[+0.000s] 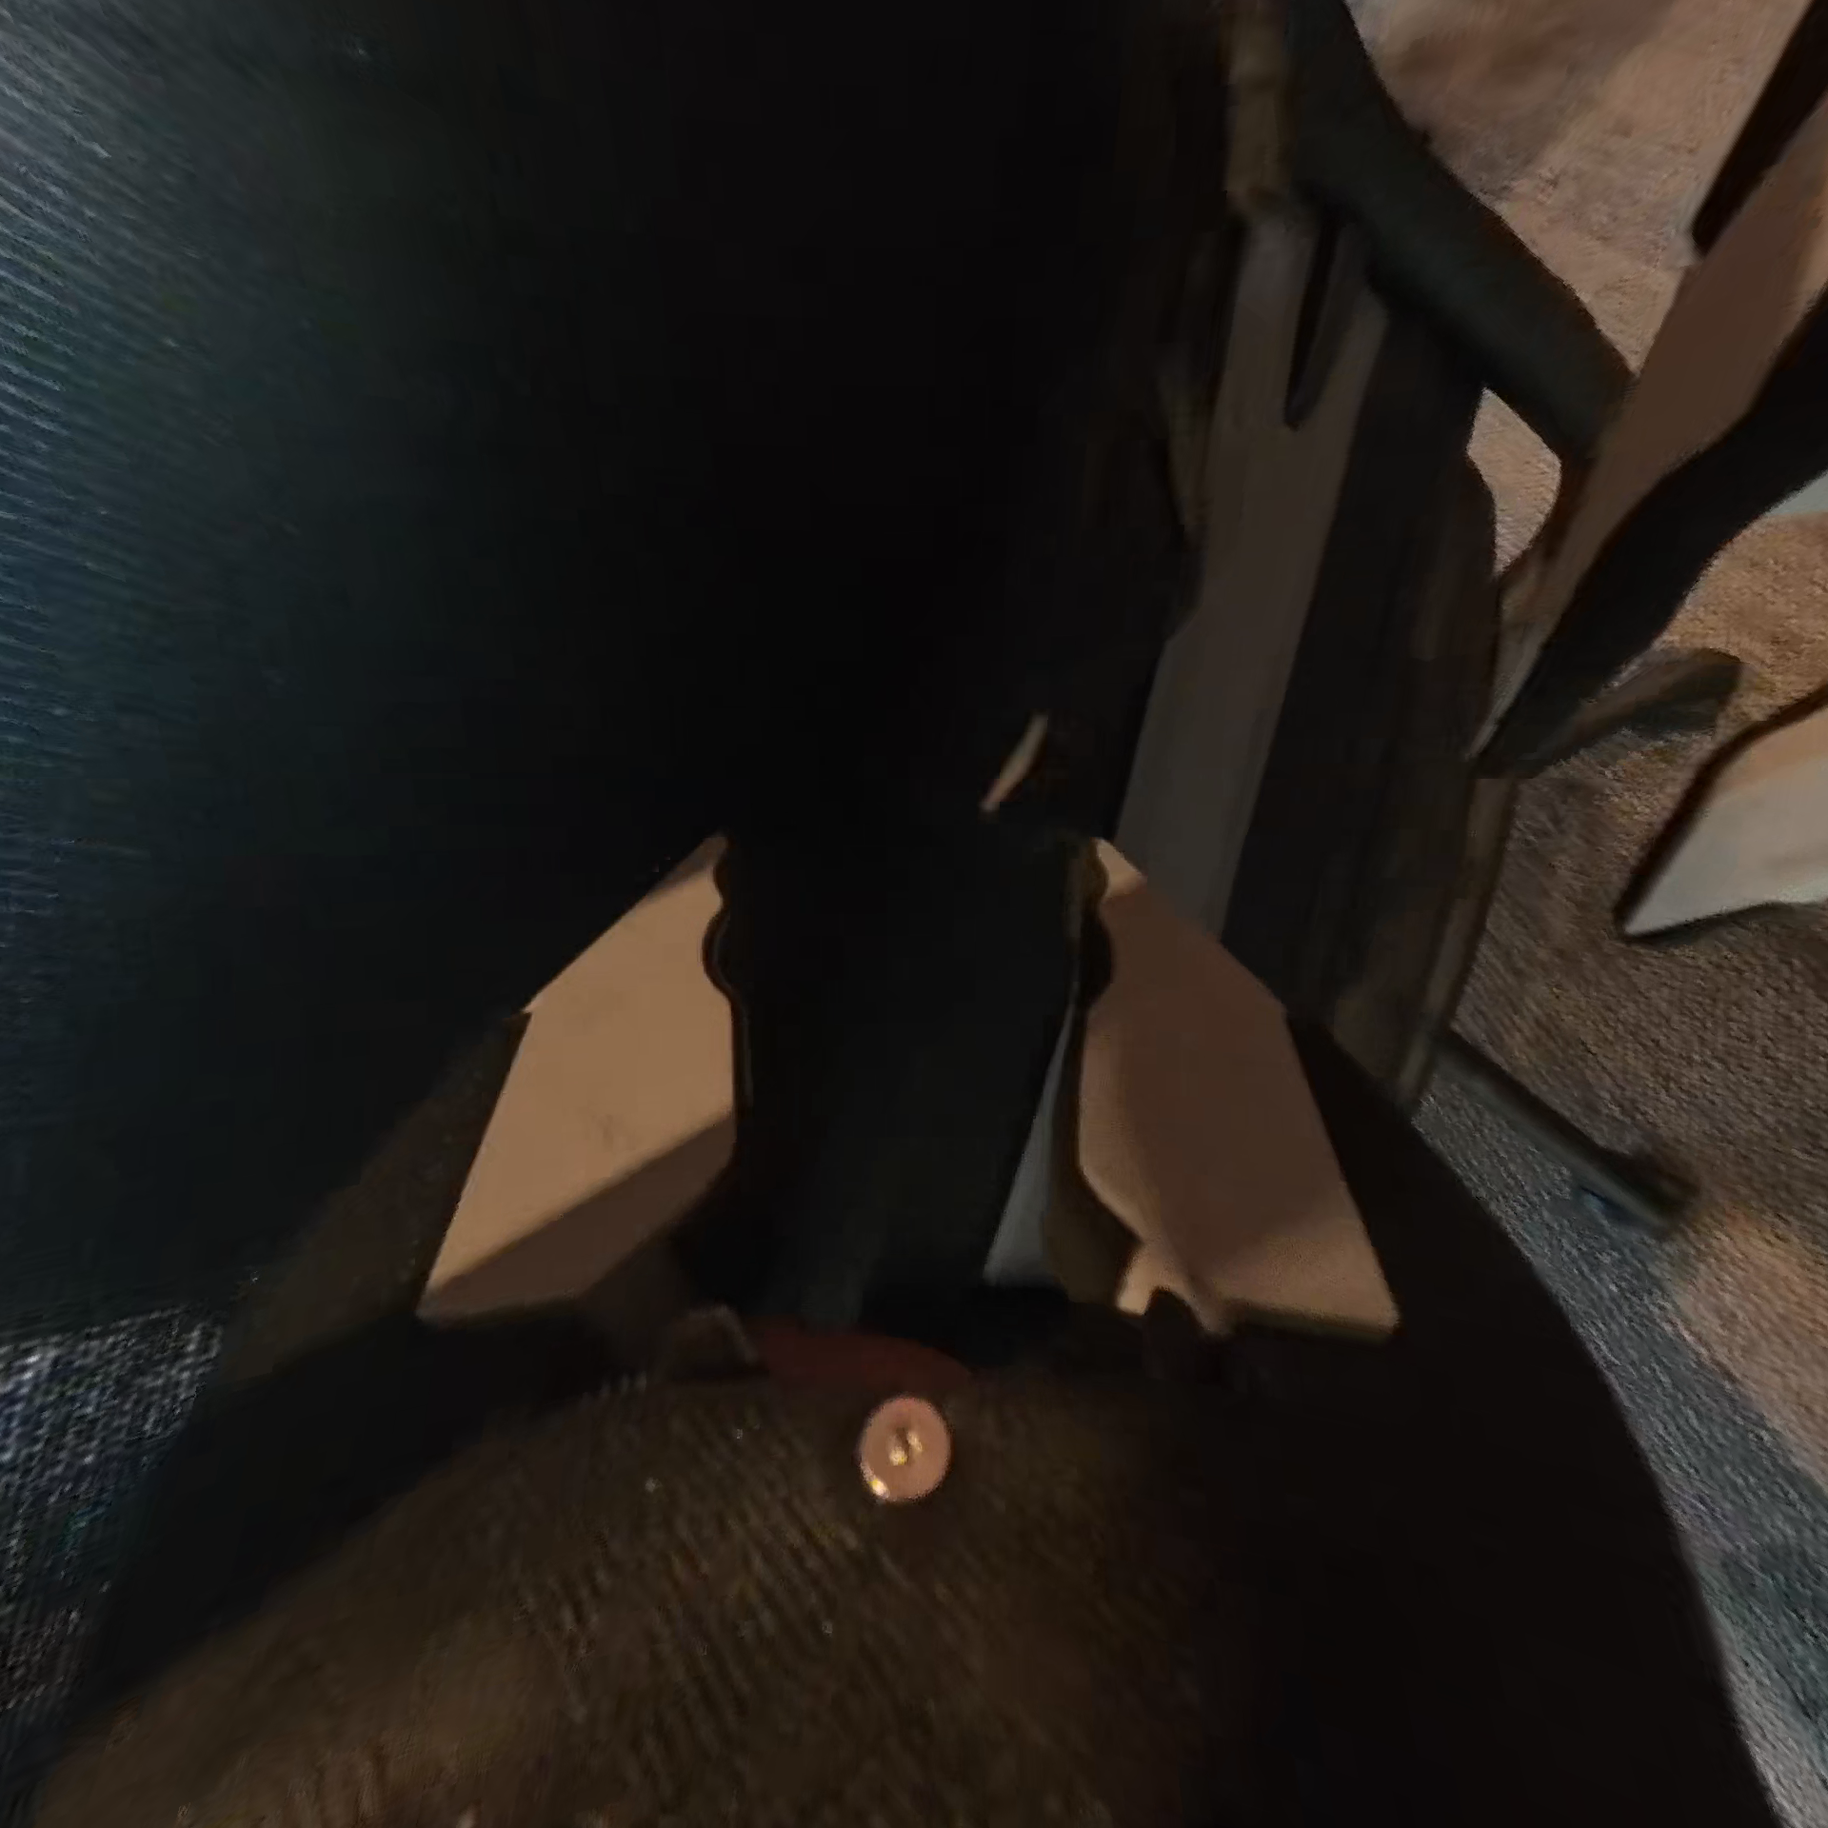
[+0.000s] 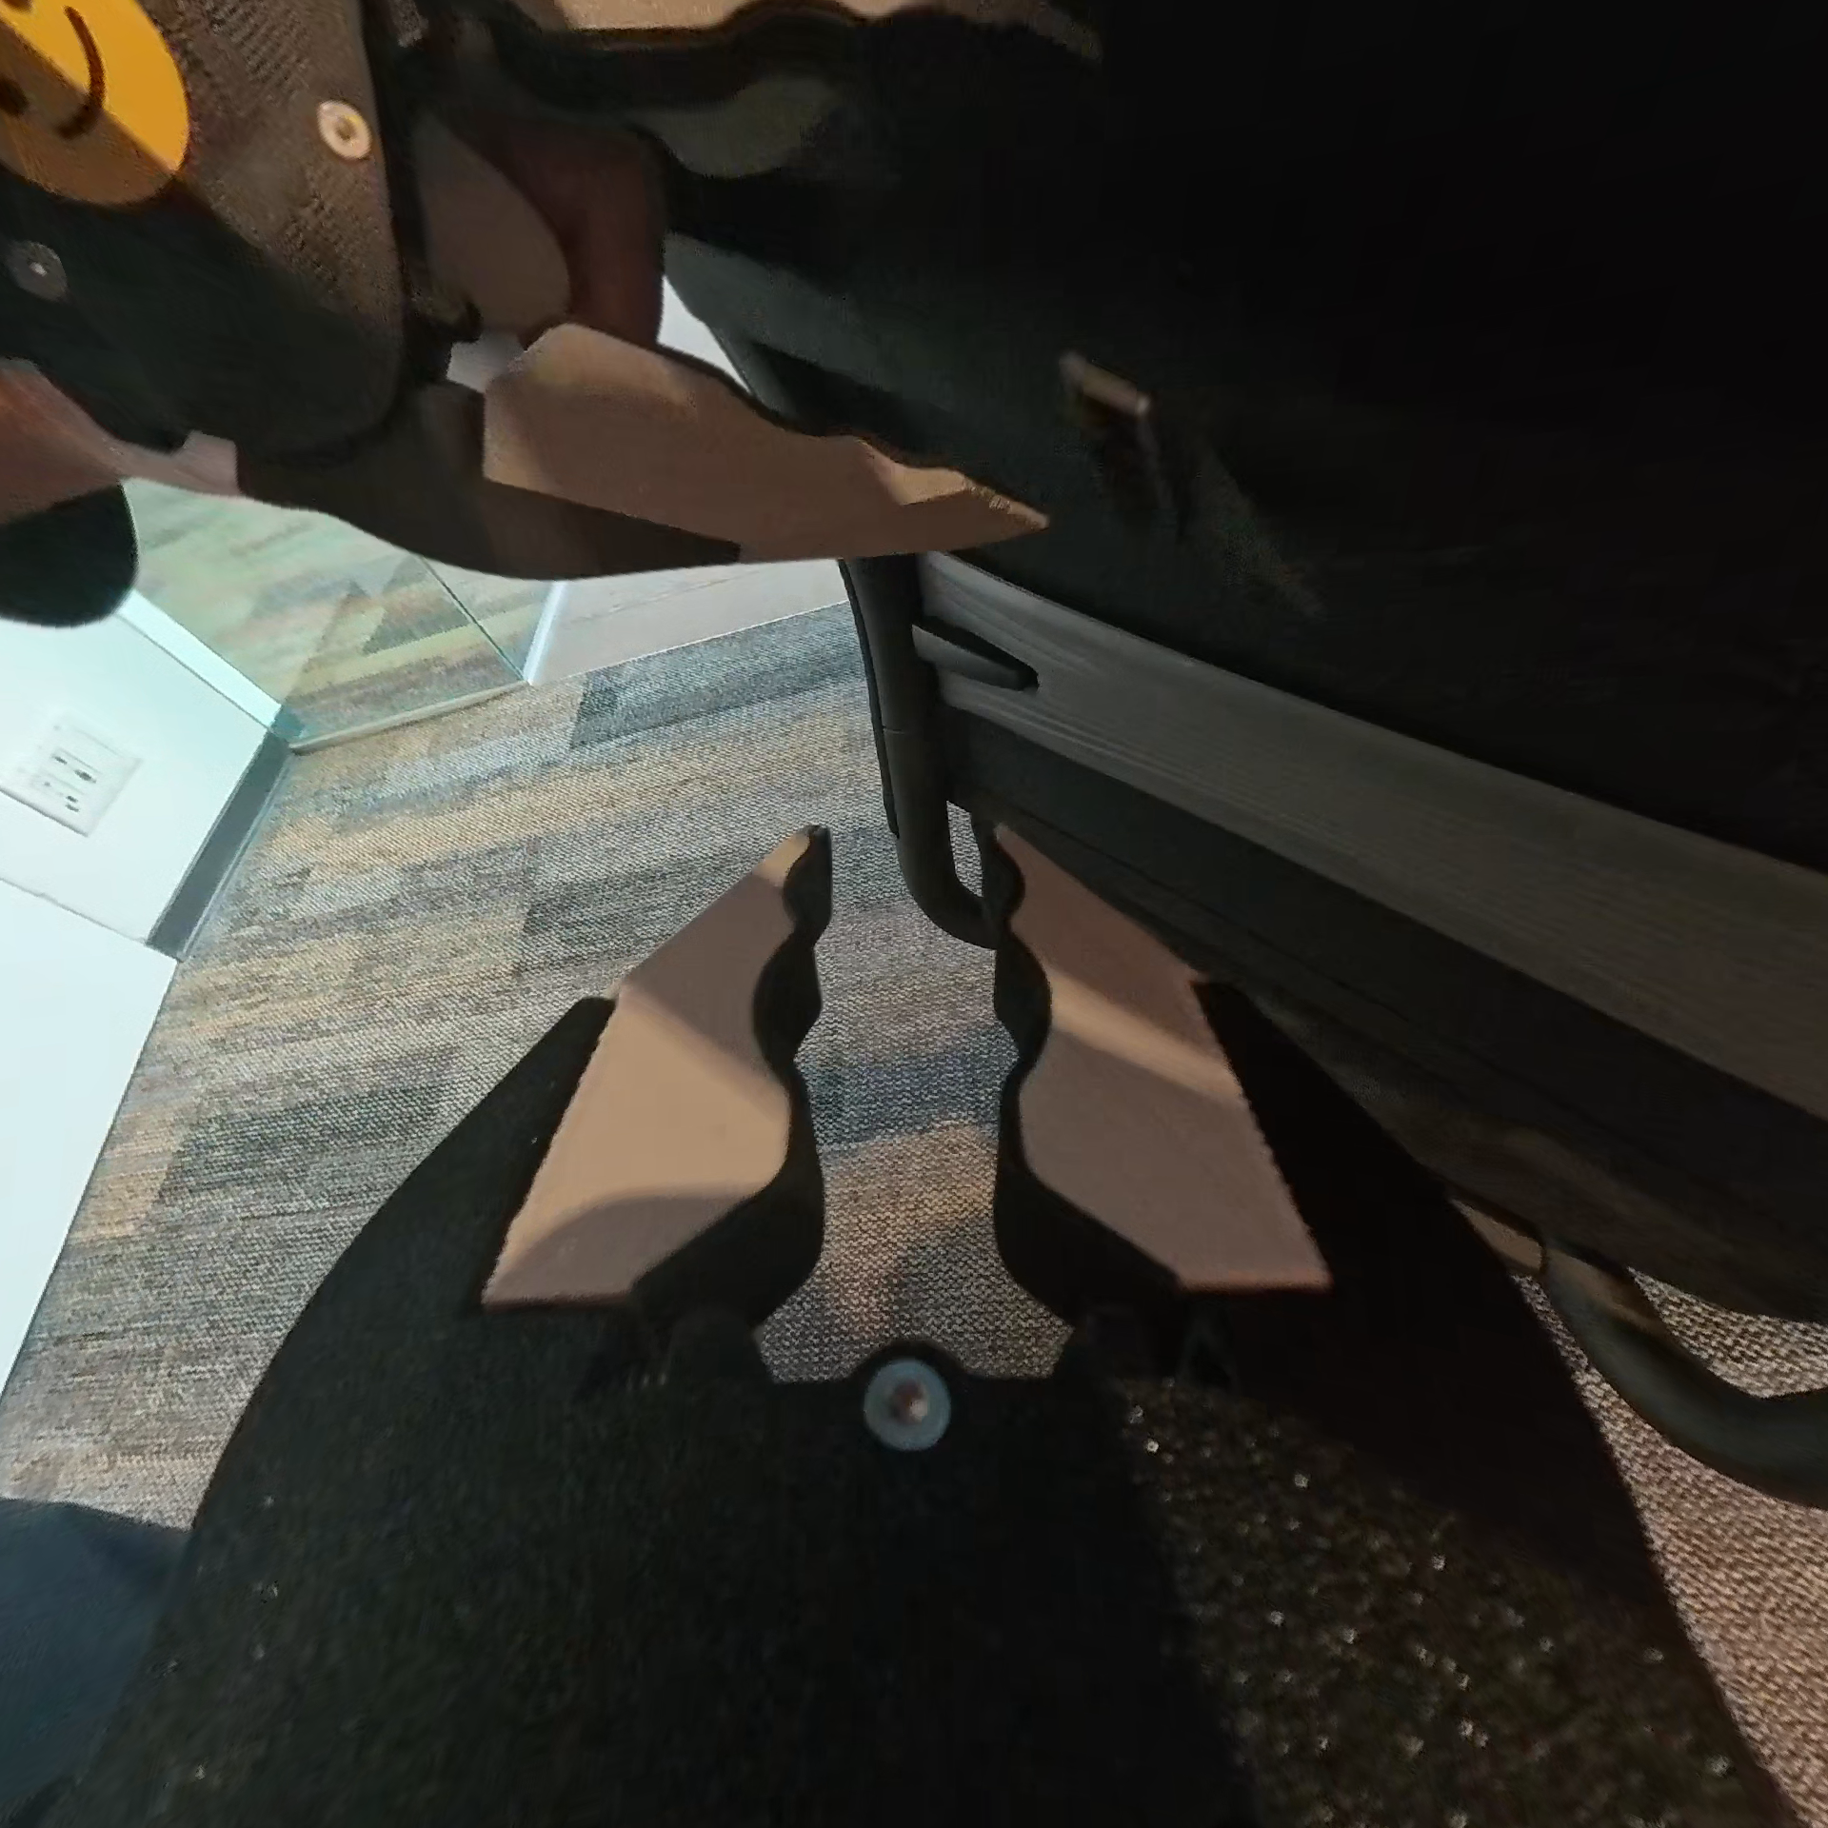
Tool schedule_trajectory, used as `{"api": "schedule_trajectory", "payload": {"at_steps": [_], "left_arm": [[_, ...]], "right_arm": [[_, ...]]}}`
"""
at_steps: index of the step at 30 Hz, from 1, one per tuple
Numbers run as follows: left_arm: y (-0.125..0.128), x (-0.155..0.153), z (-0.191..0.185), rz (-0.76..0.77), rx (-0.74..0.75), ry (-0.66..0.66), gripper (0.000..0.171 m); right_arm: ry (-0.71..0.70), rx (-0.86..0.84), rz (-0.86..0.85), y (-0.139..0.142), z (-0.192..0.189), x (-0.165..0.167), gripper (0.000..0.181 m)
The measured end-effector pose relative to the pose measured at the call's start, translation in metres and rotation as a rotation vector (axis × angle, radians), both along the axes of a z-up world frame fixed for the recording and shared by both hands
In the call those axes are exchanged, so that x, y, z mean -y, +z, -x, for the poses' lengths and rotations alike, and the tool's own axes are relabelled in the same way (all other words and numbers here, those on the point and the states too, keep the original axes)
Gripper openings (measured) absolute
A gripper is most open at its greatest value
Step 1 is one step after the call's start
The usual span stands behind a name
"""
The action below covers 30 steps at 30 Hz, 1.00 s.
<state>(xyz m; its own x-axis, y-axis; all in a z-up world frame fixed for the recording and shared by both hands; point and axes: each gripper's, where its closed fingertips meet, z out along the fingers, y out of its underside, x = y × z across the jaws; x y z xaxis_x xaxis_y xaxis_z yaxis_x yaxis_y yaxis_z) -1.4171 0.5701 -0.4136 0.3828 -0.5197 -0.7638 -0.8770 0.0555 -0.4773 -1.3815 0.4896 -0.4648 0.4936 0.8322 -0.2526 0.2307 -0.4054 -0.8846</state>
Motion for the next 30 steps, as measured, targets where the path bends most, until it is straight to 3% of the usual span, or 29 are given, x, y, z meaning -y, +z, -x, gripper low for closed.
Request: {"api": "schedule_trajectory", "payload": {"at_steps": [1,3,5,8,14,19,24,30], "left_arm": [[-0.007,0.000,0.002,0.049,-0.004,0.004,0.063],[-0.030,0.000,0.010,0.190,-0.043,0.030,0.043],[-0.049,0.005,0.014,0.345,-0.052,0.043,0.000],[-0.054,0.032,0.003,0.604,0.104,0.007,0.000],[-0.026,0.081,-0.012,0.638,0.157,-0.123,0.000],[-0.018,0.118,-0.016,0.878,0.304,-0.183,0.000],[0.000,0.131,-0.021,0.921,0.331,-0.291,0.000],[0.004,0.140,-0.020,0.878,0.200,-0.450,0.000]], "right_arm": [[-0.002,0.001,0.003,-0.001,-0.001,0.000,0.029],[-0.002,-0.002,0.009,-0.001,-0.001,0.000,0.029],[0.002,-0.003,0.003,0.002,-0.002,0.001,0.027],[0.010,-0.023,-0.016,0.013,-0.004,0.004,0.028],[0.017,-0.094,-0.063,0.040,-0.007,0.018,0.033],[-0.006,-0.083,-0.137,0.051,-0.005,0.022,0.028],[-0.016,-0.098,-0.134,0.060,-0.007,0.030,0.030],[0.080,-0.241,-0.036,0.065,-0.008,0.036,0.025]]}}
